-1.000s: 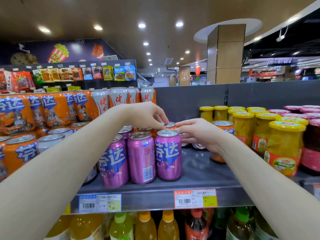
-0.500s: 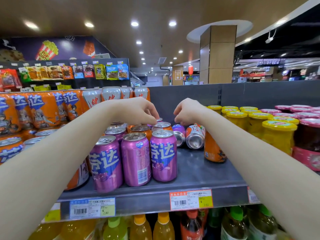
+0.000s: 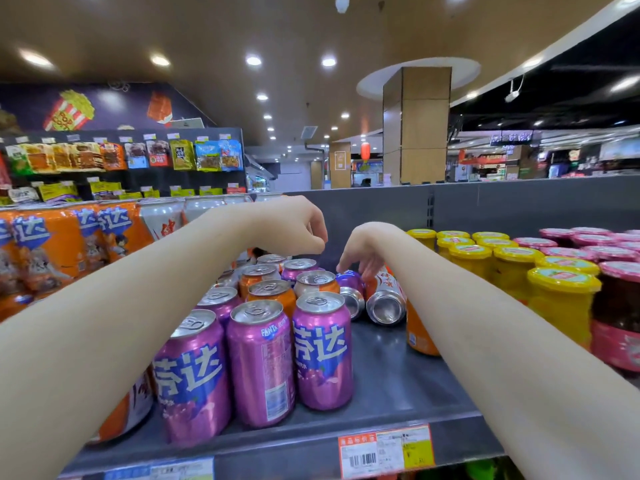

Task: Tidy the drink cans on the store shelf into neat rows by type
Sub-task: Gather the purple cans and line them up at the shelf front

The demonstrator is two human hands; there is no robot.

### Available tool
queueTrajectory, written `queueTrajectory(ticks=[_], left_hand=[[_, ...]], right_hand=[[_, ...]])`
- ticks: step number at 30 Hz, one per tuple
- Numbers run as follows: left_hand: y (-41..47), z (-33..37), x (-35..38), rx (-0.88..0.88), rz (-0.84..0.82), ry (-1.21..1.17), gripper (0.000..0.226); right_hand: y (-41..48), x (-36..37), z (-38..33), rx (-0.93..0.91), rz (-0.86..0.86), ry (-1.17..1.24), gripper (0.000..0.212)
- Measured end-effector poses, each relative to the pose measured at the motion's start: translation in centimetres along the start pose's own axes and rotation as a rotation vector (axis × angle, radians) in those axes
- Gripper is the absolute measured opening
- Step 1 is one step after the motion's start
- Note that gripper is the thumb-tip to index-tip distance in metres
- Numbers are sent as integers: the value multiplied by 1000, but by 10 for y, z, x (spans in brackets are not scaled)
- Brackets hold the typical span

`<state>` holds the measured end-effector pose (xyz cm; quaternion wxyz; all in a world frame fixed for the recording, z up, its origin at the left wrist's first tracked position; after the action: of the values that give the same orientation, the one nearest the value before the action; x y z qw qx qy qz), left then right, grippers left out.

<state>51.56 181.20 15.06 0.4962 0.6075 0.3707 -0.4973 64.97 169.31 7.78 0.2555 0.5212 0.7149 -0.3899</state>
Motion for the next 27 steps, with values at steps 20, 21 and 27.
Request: queueTrajectory(ticks=[20, 21, 27], left_hand=[[37, -17, 14, 13, -61, -1, 25], [37, -19, 15, 13, -58, -2, 26], [35, -19, 17, 13, -55, -18, 26]], right_hand=[[33, 5, -8, 135, -80, -173, 71], [31, 5, -9, 119, -65, -220, 66], [27, 10, -11, 142, -99, -303, 58]])
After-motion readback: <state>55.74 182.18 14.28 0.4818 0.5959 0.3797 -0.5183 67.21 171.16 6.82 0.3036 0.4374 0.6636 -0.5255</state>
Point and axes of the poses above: each hand's wrist, its own y-axis towards the middle knuckle, its own x-axis out of the palm, z = x × y, the point moved 5 cm from there along y, towards the middle knuckle, and after that the axes turned 6 degrees about y, right-handed, at the moved point
